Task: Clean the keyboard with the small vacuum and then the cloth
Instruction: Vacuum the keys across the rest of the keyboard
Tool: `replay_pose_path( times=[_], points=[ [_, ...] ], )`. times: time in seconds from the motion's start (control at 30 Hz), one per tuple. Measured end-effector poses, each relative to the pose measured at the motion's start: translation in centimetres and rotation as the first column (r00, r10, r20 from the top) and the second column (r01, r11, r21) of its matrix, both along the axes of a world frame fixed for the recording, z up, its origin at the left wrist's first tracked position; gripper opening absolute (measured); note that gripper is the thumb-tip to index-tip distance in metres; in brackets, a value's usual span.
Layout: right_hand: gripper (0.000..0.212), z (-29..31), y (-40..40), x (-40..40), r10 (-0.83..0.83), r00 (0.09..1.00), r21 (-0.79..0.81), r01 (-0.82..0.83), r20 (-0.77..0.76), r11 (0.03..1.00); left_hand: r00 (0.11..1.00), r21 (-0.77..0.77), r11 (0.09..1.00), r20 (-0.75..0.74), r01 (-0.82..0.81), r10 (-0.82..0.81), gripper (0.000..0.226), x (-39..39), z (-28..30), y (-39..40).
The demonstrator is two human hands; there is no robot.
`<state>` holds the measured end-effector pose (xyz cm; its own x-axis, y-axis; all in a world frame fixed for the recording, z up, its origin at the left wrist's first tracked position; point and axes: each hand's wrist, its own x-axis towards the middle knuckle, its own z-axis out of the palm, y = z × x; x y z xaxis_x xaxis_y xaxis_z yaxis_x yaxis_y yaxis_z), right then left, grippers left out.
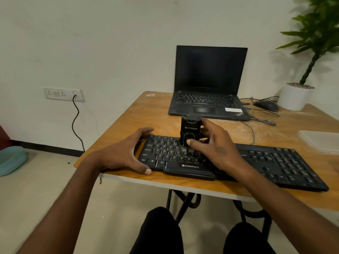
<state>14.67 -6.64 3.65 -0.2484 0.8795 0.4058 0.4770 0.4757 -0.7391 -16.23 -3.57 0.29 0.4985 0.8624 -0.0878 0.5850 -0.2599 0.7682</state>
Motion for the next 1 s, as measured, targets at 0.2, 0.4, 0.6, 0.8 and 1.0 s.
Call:
replay_pose_path(
  times=[0.2, 0.4, 0.6, 0.8, 1.0],
  points=[
    [0.055, 0.6, 3.4, -0.4, -0.102, 0.994, 0.02, 0.101, 0.045, 0.995, 1.0, -0.007, 1.0, -0.004, 0.002, -0.002, 0.126, 0.1, 0.1, -0.1],
    [0.05, -0.1, -1.9, 0.3, 0.014, 1.0, -0.039, -0.014, -0.006, 0.999, 1.0, 0.007, 1.0, -0.011, -0.005, 0.005, 0.126, 0.1, -0.1, 0.0],
    [0.051, -0.2, -4.0, 1.2, 0.078, 0.997, -0.074, -0.079, -0.02, 0.994, 1.0, 0.004, 1.0, -0.014, -0.006, 0.006, 0.126, 0.1, -0.1, 0.1],
    [0.051, 0.9, 1.3, 1.4, -0.081, 0.997, -0.019, 0.08, -0.002, 0.997, 1.0, 0.0, 1.0, 0.0, -0.007, 0.007, 0.125, 0.1, 0.0, -0.2],
    [0.048, 0.6, -1.1, 1.8, -0.04, 0.998, -0.067, 0.037, -0.038, 0.997, 1.0, 0.004, 1.0, -0.002, -0.007, 0.007, 0.122, 0.0, -0.2, -0.2]
  ],
)
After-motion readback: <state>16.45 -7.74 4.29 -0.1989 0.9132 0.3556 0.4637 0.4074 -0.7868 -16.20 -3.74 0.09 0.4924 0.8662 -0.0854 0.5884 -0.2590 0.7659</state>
